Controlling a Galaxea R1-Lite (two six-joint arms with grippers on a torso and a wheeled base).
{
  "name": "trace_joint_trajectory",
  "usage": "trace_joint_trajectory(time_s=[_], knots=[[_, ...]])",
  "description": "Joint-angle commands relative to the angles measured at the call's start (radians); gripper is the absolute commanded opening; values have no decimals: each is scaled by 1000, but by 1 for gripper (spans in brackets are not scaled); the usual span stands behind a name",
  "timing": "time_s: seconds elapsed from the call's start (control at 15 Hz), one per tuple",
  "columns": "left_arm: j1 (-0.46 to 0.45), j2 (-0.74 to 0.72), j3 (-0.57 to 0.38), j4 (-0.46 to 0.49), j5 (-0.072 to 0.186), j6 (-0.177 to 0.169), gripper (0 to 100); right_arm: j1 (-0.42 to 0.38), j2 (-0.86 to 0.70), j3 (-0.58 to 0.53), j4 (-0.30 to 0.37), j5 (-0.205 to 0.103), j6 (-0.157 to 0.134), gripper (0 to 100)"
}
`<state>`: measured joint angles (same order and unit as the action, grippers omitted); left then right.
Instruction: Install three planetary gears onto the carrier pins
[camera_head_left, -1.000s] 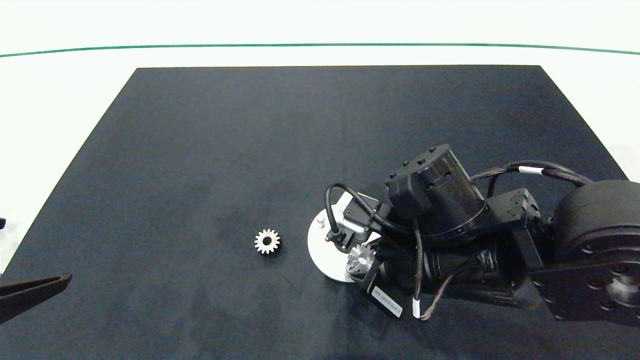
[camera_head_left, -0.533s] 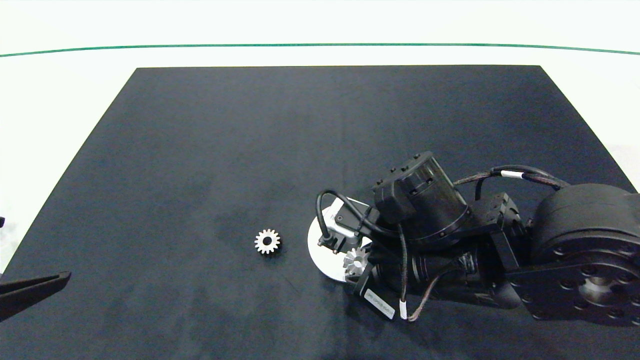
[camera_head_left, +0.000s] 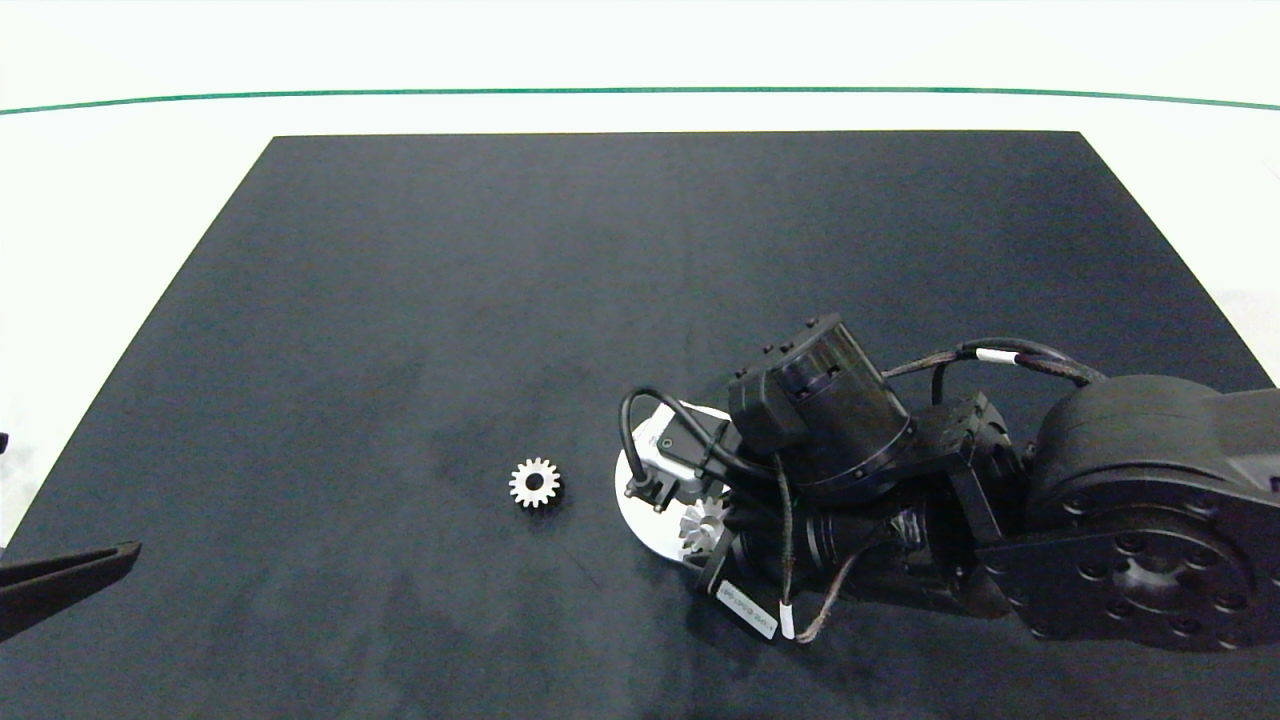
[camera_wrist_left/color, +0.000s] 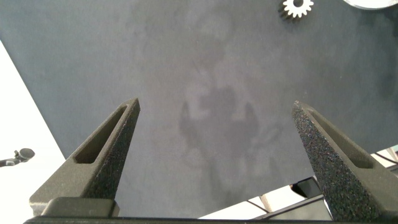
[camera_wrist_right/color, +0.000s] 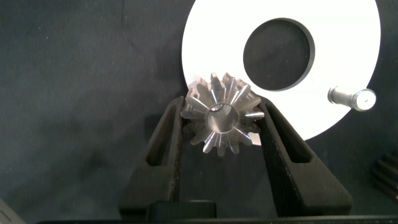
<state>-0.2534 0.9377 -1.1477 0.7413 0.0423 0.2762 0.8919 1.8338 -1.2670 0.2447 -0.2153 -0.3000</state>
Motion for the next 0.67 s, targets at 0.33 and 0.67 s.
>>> trace_joint_trajectory(time_s=[0.33,0.67], knots=[[0,-2,0,4,1,1,100,19,4,-22,5,-1,-2,10],[0,-2,0,4,-1,1,100,18,2,-15,7,-3,-2,10]])
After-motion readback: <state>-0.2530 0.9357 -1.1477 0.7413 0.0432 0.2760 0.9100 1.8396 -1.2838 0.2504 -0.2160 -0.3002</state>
